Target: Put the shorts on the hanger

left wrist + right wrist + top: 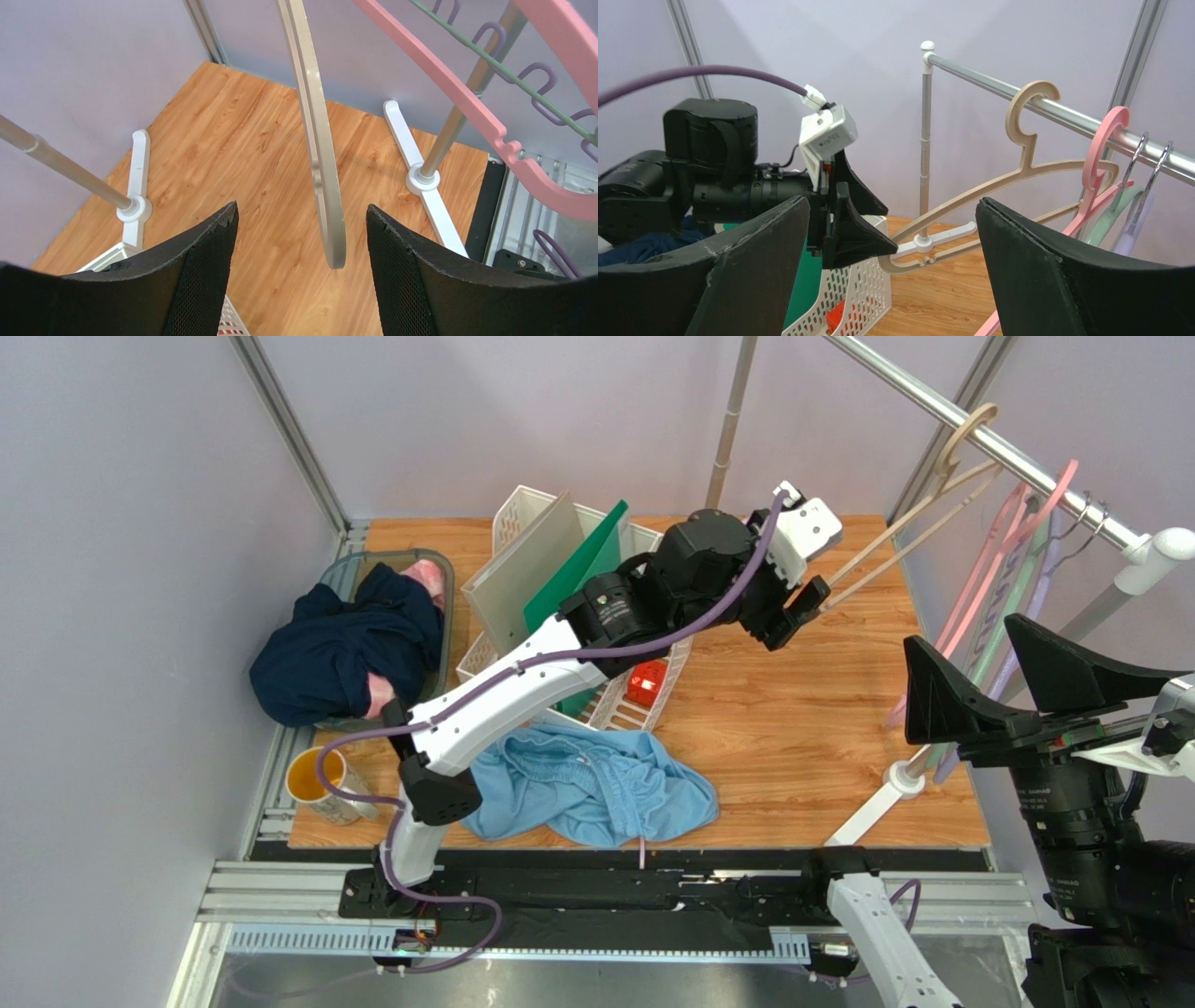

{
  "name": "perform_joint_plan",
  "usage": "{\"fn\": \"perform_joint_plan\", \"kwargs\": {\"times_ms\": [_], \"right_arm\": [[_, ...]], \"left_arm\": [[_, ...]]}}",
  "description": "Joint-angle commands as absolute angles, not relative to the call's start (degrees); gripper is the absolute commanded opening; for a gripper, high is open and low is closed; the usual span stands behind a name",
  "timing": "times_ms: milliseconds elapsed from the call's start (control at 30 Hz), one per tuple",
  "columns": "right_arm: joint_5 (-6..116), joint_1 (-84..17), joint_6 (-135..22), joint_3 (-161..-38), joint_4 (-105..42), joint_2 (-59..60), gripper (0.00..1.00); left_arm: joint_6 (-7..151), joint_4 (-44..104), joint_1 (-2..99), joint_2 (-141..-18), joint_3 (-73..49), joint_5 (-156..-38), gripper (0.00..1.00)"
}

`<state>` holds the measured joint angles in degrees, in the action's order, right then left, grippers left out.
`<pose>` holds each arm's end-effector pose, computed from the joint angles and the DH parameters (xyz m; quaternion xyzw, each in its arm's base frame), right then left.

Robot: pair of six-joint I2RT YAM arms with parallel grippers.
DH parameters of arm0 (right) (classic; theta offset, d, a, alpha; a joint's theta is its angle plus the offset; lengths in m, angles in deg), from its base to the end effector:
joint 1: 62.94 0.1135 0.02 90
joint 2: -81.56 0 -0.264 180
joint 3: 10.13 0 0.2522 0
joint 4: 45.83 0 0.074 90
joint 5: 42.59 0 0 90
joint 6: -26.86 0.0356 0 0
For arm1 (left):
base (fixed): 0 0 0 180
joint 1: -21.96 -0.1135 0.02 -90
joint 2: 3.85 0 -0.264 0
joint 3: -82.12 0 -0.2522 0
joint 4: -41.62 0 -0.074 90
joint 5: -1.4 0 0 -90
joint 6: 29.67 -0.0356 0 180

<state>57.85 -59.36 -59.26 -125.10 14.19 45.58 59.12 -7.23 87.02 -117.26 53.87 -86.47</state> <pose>-0.0427 0.0038 0.5516 -0.0725 0.5787 0.1055 0.8054 0.1827 -0.3897 0.4922 0.4103 0.6502 -0.3259 0.5501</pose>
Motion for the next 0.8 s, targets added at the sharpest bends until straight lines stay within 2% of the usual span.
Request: {"fn": "perform_joint_plan", "kwargs": {"times_ms": [0, 100, 200, 233, 267, 300, 367, 633, 767], "right_arm": [[56.11, -60.91, -56.63, -126.11, 11.61, 45.71, 0.93], [56.46, -61.61, -56.37, -126.64, 11.17, 45.88, 0.93], [55.94, -62.14, -56.37, -126.29, 10.91, 46.58, 0.93], [55.76, -62.23, -56.46, -126.03, 10.91, 46.85, 0.94], [54.80, -62.49, -56.54, -125.41, 10.73, 47.46, 0.94], [54.01, -62.41, -56.37, -125.06, 10.30, 47.81, 0.96], [51.99, -62.41, -56.54, -124.62, 10.12, 48.43, 0.98], [42.15, -62.41, -56.63, -123.91, 8.98, 49.13, 1.00], [41.87, -62.41, -56.46, -122.95, 8.97, 49.57, 1.00]], "left_arm": [[60.68, -4.67, 87.35, -121.26, 57.29, -84.65, 0.72], [60.68, -2.91, 87.44, -122.76, 57.03, -85.26, 0.67], [60.68, -1.68, 87.35, -123.73, 57.03, -86.67, 0.52], [60.68, -1.24, 87.35, -123.99, 57.12, -86.93, 0.46], [60.59, -0.89, 87.35, -124.00, 57.12, -87.46, 0.27], [60.59, -0.01, 87.35, -124.00, 56.94, -87.55, 0.21], [60.42, 1.22, 87.35, -123.39, 55.98, -86.94, 0.00], [59.27, 10.10, 86.73, -118.82, 52.56, -82.81, 0.00], [59.10, 10.10, 86.47, -117.50, 53.16, -81.66, 0.00]]}}
